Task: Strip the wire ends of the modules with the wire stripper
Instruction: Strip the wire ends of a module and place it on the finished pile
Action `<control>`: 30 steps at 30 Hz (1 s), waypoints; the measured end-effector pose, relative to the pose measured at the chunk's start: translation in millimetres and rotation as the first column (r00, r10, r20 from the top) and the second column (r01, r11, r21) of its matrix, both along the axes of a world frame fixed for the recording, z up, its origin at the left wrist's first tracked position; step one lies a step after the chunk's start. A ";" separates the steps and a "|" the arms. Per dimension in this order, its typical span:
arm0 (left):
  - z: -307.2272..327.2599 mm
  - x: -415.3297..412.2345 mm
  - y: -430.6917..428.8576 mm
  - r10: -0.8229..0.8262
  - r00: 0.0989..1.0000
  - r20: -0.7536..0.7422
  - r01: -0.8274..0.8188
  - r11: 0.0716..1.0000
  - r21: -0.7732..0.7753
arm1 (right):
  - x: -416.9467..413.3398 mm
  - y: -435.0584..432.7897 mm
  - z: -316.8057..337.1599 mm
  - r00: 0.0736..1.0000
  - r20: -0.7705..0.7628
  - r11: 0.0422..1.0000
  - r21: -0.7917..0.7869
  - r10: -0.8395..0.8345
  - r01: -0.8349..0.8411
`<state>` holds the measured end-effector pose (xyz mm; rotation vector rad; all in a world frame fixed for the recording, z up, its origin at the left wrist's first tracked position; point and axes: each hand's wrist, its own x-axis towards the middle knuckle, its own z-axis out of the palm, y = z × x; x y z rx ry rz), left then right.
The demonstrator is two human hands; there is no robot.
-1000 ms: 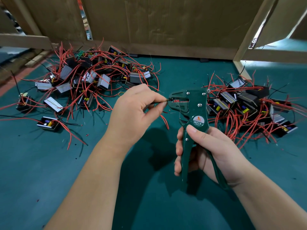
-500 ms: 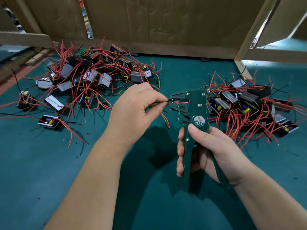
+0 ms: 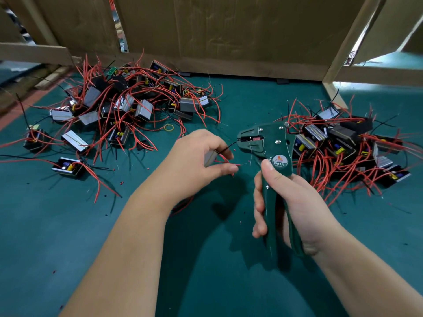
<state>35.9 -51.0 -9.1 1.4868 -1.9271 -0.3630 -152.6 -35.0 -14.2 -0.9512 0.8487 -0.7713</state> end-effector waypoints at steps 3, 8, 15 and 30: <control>-3.0 1.5 -0.9 0.039 0.998 -0.053 -0.039 0.999 0.005 | -1.4 -2.1 1.4 0.984 0.174 0.996 0.071 0.037 -0.050; -3.0 3.8 -3.2 0.110 0.948 -0.299 -0.106 0.994 0.030 | -7.6 -10.9 5.5 0.984 0.177 0.977 0.211 -0.013 -0.025; -2.9 4.5 -4.5 0.072 0.918 -0.391 -0.060 0.997 0.043 | -7.0 -6.2 -0.2 0.953 0.222 0.944 0.212 0.205 -0.253; -3.6 4.3 -4.2 0.038 0.988 -0.149 -0.059 0.989 -0.139 | -10.6 -4.8 1.8 0.923 0.239 0.933 0.126 0.300 -0.336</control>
